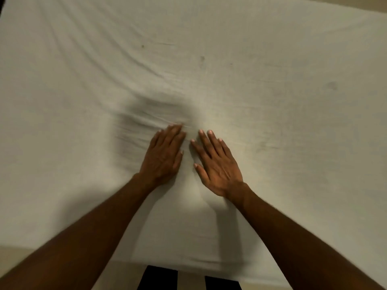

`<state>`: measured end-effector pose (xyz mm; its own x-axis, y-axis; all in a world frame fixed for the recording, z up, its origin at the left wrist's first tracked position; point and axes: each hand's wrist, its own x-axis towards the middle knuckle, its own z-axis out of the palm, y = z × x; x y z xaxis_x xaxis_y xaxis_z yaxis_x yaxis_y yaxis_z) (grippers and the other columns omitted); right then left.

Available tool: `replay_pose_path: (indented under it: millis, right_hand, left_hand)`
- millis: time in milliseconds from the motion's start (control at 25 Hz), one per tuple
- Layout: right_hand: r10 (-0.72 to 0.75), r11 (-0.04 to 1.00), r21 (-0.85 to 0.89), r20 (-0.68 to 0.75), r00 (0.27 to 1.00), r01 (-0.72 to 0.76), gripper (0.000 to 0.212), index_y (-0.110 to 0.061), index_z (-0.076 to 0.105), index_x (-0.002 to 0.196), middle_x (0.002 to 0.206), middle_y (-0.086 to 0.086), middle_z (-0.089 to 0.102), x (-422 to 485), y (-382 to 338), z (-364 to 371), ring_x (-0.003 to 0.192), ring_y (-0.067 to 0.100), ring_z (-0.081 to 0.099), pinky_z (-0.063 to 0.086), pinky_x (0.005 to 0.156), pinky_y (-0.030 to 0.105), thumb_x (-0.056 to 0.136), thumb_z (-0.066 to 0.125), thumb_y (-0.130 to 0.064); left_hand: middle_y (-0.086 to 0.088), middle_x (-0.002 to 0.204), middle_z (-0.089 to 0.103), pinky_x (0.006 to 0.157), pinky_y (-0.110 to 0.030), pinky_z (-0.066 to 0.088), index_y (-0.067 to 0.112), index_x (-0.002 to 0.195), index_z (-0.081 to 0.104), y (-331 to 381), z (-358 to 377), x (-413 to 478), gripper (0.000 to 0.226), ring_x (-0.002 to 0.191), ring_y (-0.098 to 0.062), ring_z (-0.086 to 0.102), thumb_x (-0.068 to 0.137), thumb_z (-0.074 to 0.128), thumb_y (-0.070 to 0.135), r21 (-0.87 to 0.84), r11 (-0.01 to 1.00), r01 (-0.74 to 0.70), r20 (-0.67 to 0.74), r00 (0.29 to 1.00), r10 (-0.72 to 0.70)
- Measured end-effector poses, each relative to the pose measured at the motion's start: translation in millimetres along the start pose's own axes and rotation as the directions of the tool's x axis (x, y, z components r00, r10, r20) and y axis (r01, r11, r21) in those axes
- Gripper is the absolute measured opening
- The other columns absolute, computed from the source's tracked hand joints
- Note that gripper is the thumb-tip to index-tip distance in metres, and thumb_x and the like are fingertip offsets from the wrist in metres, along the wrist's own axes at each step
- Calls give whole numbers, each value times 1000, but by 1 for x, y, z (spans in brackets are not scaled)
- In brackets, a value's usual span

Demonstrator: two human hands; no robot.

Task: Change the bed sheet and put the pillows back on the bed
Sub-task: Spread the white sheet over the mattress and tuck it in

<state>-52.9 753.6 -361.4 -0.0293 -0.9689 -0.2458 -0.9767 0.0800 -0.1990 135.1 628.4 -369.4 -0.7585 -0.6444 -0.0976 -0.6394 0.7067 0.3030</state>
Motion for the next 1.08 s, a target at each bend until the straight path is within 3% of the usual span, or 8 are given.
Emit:
replay_pose_path:
  millis: [160, 360, 520, 560, 680, 800, 960, 1080]
  right_hand:
    - [-60, 997, -40, -31, 998, 59, 68, -31, 4, 167, 175, 4, -7, 99, -14, 3, 161, 27, -11, 8, 129, 51, 108, 27, -56]
    - [-85, 990, -123, -104, 991, 72, 64, -38, 13, 166, 175, -4, 4, 185, 41, -28, 162, 24, 1, 11, 128, 49, 108, 30, -57]
    - [417, 909, 94, -182, 890, -407, 69, -26, 12, 167, 175, 9, 5, 252, 64, -56, 161, 33, 2, 11, 128, 54, 106, 23, -57]
    - [438, 899, 103, -181, 880, -426, 73, -21, 11, 167, 174, 13, 3, 259, 52, -58, 161, 35, 1, 11, 128, 56, 106, 23, -57]
    - [-19, 1000, -20, -130, 991, 16, 74, -20, 5, 168, 175, 10, -5, 268, -21, -45, 161, 30, -7, 10, 128, 55, 107, 26, -57]
    - [-333, 939, -102, -34, 942, 328, 70, -31, 9, 167, 175, 3, -2, 294, -84, -36, 161, 25, -7, 8, 129, 51, 106, 26, -61]
    - [-382, 916, -151, -39, 923, 373, 64, -38, 14, 166, 175, -3, 7, 350, -45, -50, 162, 23, 0, 3, 130, 46, 108, 28, -60]
    - [-39, 994, -106, -185, 982, 20, 63, -39, 13, 166, 175, -1, 8, 378, 35, -77, 161, 27, 5, 10, 129, 52, 108, 24, -61]
  left_hand:
    - [-3, 174, 13, 128, -50, 15, 19, 165, 22, -87, -13, 20, 66, 161, -21, 8, 107, 41, 43, 29, 984, 178, -60, 983, -176]
    - [-2, 175, 0, 128, -53, 13, 23, 167, 10, -97, -10, -4, 71, 162, -21, -2, 107, 40, 44, 61, 972, 227, -42, 974, -225]
    - [-2, 175, -1, 128, -53, 16, 19, 167, 12, -108, -15, -3, 71, 162, -21, -2, 107, 43, 42, 14, 978, 209, -36, 977, -208]
    - [-2, 175, 2, 128, -52, 18, 18, 167, 16, -112, -17, -3, 70, 162, -20, 1, 107, 46, 39, -37, 980, 198, -52, 979, -199]
    - [-4, 174, 13, 126, -50, 23, 15, 164, 27, -136, -29, 7, 66, 161, -19, 11, 105, 51, 30, -121, 976, 180, -129, 972, -195]
    - [-7, 173, 19, 126, -52, 23, 12, 163, 29, -179, -41, 32, 65, 160, -21, 16, 103, 48, 31, -95, 966, 242, -196, 946, -257]
    - [-5, 174, 11, 128, -50, 19, 13, 166, 19, -200, -35, 37, 68, 161, -20, 9, 106, 41, 37, -1, 971, 237, -156, 960, -234]
    - [-3, 175, 7, 129, -49, 17, 14, 166, 16, -199, -33, 35, 68, 162, -19, 5, 107, 40, 37, -12, 966, 257, -150, 955, -256]
